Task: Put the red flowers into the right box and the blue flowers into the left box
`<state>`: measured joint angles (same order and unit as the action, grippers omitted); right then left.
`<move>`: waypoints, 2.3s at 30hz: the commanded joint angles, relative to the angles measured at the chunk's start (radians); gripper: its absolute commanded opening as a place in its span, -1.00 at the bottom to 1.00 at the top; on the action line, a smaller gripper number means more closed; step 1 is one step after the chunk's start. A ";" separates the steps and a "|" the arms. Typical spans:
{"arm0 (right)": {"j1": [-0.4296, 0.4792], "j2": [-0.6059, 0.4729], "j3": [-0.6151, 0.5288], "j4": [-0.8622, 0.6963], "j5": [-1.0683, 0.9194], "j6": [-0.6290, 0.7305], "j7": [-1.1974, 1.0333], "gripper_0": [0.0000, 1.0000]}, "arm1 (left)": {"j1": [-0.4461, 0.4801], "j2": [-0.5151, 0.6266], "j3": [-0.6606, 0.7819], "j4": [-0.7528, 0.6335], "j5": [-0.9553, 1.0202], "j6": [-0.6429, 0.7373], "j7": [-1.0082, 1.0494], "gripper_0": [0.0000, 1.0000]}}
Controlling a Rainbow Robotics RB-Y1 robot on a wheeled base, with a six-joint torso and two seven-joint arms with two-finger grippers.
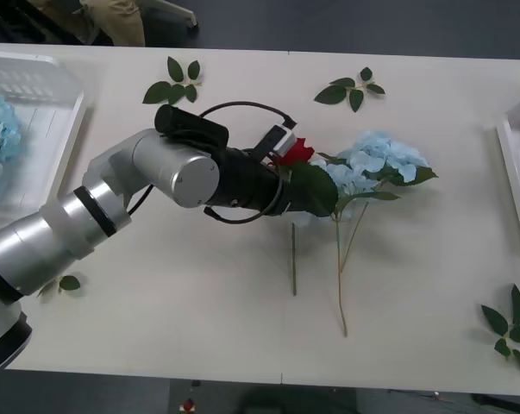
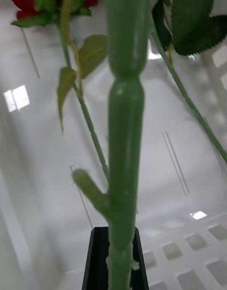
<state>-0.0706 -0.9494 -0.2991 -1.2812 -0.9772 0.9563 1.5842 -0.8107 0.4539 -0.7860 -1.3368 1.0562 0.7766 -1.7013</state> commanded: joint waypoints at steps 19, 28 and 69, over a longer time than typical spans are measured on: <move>-0.103 -0.054 0.051 0.023 0.235 0.088 -0.222 -1.00 | -0.214 -0.104 -0.205 0.183 -0.048 0.132 0.186 1.00; -0.106 -0.055 0.051 0.023 0.236 0.088 -0.210 0.51 | -0.243 -0.156 -0.236 0.271 -0.059 0.132 0.190 1.00; -0.037 0.061 0.049 -0.596 0.043 0.387 -0.389 0.79 | -0.257 -0.219 -0.263 0.320 -0.228 0.153 0.181 -0.11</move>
<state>-0.1350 -0.8884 -0.2287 -1.8097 -0.9073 1.3430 1.2491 -1.0435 0.2489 -1.0382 -1.0090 0.8215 0.9300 -1.5420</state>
